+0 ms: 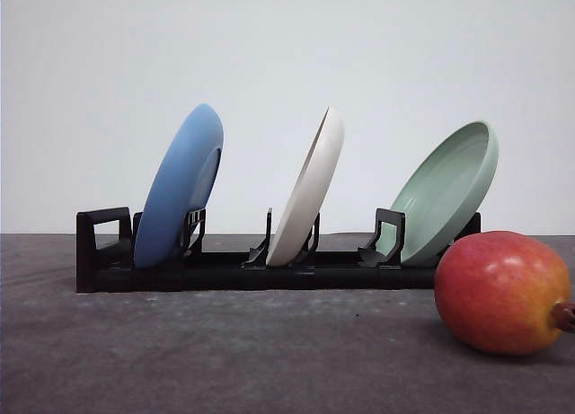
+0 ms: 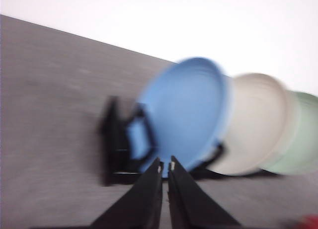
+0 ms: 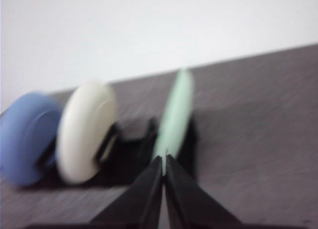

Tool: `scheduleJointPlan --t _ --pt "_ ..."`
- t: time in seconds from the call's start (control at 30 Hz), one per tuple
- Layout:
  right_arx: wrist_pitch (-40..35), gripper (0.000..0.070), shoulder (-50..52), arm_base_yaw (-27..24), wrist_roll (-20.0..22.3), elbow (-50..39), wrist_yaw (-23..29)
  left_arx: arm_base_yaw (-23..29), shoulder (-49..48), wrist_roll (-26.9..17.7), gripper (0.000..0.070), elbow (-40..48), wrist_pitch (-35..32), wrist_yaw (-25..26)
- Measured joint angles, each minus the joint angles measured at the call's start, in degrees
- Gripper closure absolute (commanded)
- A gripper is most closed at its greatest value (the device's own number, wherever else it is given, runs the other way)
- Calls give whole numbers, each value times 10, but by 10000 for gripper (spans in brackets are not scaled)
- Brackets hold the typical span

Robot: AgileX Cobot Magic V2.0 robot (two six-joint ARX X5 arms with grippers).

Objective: Place pomegranate in white plate

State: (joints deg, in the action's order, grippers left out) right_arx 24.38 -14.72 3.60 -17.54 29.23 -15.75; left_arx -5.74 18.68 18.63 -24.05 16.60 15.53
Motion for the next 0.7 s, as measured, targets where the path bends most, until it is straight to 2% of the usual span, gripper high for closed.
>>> scheduleJointPlan --t 0.3,0.47,0.53,0.7 --pt "123 695 -132 0 67 173 -161 -28 148 -58 697 -189 77 226" --pt "131 695 -165 0 96 214 -252 -37 194 -77 697 -243 85 362" --pt "123 695 -165 0 99 217 -265 -38 198 -80 697 -250 84 380" --pt "122 694 -163 0 102 218 -266 -38 195 -83 695 -252 81 383"
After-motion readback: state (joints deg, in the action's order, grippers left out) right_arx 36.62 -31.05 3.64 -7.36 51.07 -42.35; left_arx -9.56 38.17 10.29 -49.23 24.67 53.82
